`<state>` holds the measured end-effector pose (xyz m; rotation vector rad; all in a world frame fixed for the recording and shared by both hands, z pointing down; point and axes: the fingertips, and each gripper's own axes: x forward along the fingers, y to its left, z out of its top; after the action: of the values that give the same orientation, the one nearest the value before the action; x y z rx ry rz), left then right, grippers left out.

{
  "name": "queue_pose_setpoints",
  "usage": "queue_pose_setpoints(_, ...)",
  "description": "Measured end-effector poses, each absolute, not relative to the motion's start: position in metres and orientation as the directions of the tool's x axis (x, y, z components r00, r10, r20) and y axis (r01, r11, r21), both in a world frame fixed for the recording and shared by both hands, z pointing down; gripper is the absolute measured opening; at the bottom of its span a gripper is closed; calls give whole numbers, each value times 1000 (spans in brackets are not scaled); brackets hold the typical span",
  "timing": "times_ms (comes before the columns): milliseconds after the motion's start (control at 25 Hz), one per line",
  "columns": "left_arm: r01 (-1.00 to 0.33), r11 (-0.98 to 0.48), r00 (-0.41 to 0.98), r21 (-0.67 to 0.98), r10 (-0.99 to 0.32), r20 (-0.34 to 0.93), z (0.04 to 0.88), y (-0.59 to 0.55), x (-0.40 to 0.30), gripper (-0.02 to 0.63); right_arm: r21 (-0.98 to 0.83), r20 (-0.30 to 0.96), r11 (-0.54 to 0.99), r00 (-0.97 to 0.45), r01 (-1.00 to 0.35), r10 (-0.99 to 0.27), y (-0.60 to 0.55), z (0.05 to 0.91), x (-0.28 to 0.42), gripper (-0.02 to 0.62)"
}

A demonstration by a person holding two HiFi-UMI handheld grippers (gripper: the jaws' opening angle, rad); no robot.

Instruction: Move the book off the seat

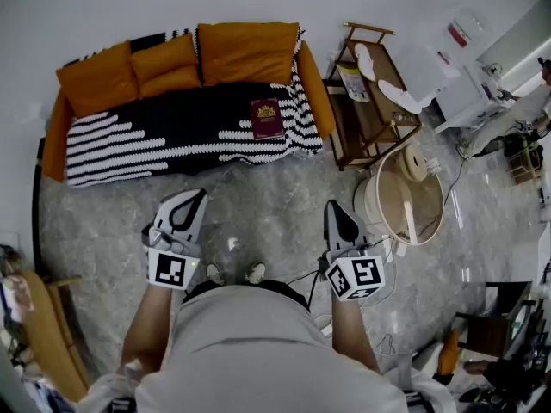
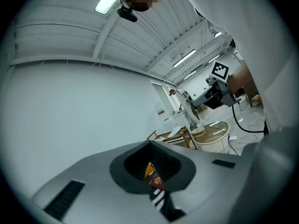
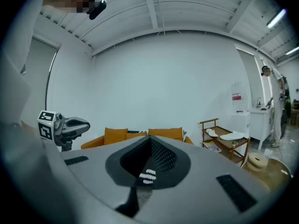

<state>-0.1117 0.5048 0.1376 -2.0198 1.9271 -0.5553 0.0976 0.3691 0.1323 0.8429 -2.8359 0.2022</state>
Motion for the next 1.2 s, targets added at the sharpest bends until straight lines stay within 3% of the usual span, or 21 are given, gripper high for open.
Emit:
queue_pose_setpoints(720, -889, -126, 60, -440, -985, 160, 157, 453, -52, 15, -189, 241, 865, -876, -465, -419, 348, 173, 144, 23)
queue_pose_setpoints(1200, -905, -191, 134, -381, -976, 171, 196, 371, -81, 15, -176, 273, 864, -867, -472, -417, 282, 198, 104, 23)
